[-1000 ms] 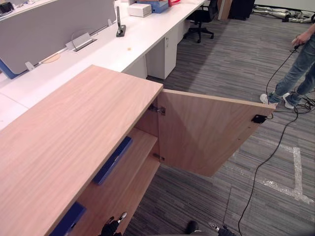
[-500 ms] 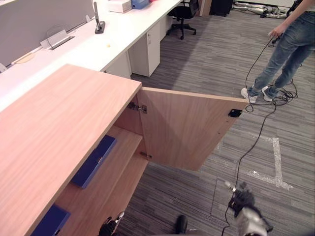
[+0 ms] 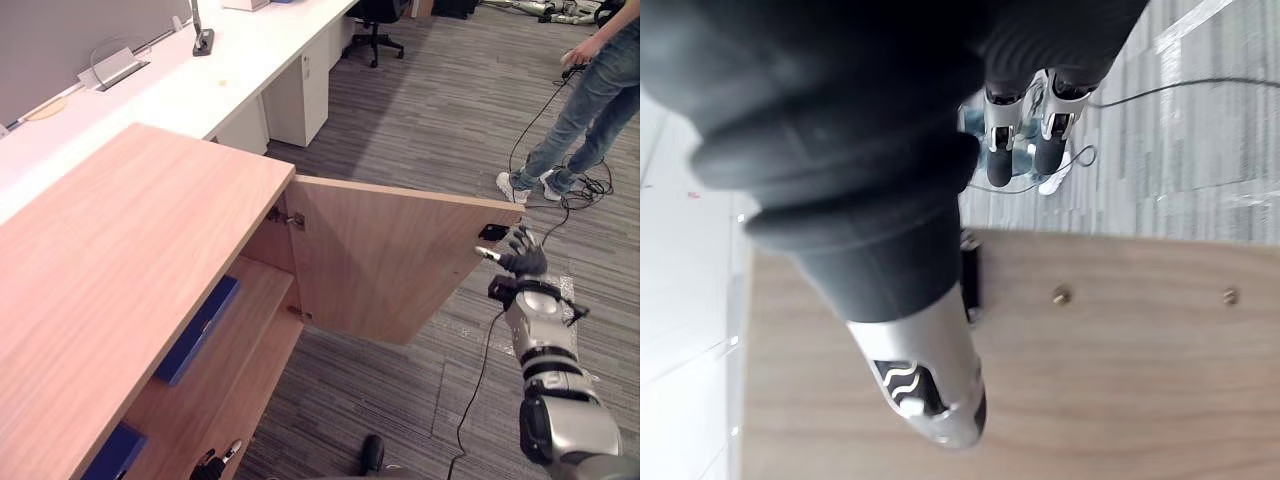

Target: Walk over to the cabinet, pick up the folder, carry it to the office cabinet, place the folder inside the office cabinet, then close the office cabinet door

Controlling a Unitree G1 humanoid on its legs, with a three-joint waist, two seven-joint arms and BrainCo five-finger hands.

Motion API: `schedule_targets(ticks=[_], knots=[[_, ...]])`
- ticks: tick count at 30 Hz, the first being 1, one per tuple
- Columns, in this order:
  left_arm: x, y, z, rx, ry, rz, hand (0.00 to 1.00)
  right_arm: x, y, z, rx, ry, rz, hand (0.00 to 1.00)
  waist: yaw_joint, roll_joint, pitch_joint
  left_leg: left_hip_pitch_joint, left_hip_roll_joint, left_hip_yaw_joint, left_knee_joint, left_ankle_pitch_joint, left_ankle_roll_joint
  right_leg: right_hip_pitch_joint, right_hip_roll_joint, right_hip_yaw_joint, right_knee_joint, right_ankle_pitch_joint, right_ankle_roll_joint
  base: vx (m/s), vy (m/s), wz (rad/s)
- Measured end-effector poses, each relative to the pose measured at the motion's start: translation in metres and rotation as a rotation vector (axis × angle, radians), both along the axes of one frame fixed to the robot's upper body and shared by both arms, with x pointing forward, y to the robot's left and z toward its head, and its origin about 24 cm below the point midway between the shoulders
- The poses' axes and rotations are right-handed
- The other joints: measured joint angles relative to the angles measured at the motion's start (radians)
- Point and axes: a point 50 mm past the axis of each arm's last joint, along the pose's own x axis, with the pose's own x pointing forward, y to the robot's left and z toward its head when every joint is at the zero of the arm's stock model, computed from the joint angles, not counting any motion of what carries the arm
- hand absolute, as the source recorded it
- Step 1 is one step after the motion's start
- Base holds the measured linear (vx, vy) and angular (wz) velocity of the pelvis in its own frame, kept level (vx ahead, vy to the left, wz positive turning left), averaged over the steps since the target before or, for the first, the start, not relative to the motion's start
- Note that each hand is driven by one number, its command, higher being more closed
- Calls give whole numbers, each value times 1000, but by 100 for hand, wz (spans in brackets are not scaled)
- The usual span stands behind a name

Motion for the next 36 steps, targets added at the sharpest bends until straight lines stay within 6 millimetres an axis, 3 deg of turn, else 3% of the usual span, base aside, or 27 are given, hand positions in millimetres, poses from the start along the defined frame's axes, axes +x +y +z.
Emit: schedule_targets(ticks=[3, 10, 18, 26, 30, 33, 36], knots=[[-1, -1, 0, -7, -11, 15, 0, 12, 0, 28, -46, -57, 20, 0, 0, 1, 16, -2, -16, -11, -6, 0, 0, -3, -15, -4, -2, 11, 6, -61, 30, 5], [-10, -1, 0, -13, 0, 20, 0, 23, 2, 65, -249, -58, 152, 0, -7, 1, 42, -4, -26, -25, -24, 0, 1, -13, -22, -3, -5, 24, 8, -89, -5, 1], [-12, 1, 0, -40, -13, 67, 0, 24, 14, 83, -434, -36, 322, 0, -23, -1, 67, -16, -12, -43, -43, -1, 2, -41, 2, 13, -6, 32, -3, -91, -55, -5], [-13, 1, 0, -57, -15, 25, 0, 6, 42, 64, -616, 31, 647, 0, -46, -3, 66, 4, 18, -8, -42, -7, -8, -39, 40, 52, -6, 21, -18, -28, -45, -17], [-7, 0, 1, -56, -23, -16, 0, 3, 46, 58, -666, 53, 696, 0, -52, -5, 56, 6, 22, -8, -41, -6, -9, -39, 44, 53, -6, 19, -21, -8, -17, -1], [-7, 0, 0, -53, -18, -40, 0, -2, 48, 48, -717, 131, 757, 0, -52, -7, 37, 12, 22, -6, -45, -6, -9, -34, 45, 53, -6, 19, -21, 0, 0, 0], [-10, 1, 0, -44, 3, -82, 0, -17, 56, 43, -804, 247, 938, 0, -55, -17, 19, 18, 22, -3, -54, -6, -10, -34, 48, 58, -6, 17, -23, -14, 1, -3]])
